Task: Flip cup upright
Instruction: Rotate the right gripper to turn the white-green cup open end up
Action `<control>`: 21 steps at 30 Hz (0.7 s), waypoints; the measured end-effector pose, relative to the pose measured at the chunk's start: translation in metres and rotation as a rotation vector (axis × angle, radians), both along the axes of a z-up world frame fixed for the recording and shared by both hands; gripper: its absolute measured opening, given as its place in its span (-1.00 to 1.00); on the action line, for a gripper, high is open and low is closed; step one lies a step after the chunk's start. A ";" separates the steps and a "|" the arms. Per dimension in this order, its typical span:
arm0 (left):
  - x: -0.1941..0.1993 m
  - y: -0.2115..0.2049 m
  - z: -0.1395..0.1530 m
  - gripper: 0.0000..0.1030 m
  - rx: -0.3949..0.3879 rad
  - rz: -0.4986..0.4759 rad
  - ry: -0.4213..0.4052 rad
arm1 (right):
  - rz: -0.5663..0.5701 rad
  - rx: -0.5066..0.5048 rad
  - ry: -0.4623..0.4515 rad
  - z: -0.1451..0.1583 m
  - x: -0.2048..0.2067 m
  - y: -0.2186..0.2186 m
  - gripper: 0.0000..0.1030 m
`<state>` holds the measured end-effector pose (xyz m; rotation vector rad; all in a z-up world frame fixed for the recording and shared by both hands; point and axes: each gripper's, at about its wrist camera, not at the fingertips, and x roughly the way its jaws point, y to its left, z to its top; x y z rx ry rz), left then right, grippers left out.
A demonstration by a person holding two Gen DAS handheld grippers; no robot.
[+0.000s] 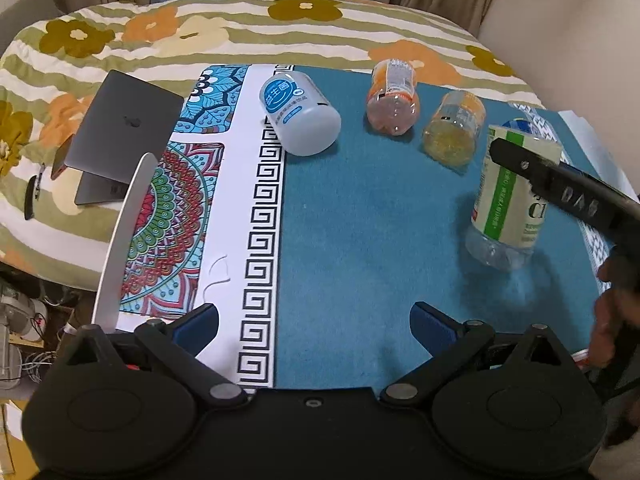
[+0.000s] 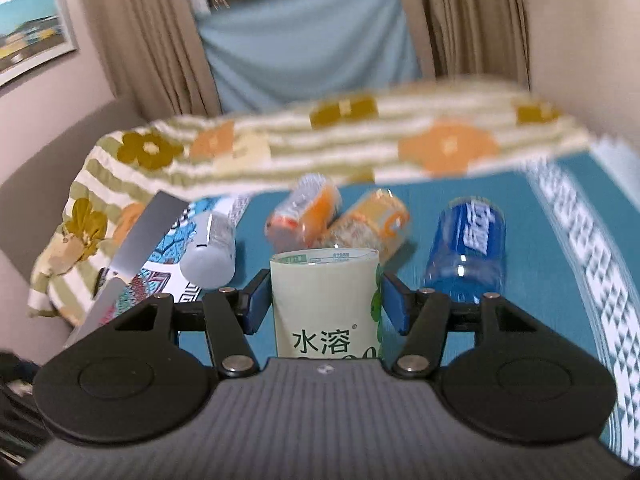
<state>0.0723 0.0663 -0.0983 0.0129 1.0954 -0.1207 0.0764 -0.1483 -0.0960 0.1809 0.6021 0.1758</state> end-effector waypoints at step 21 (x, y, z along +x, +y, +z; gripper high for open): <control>-0.004 -0.016 -0.001 1.00 0.026 -0.068 -0.004 | 0.056 -0.128 -0.130 -0.024 -0.047 0.015 0.46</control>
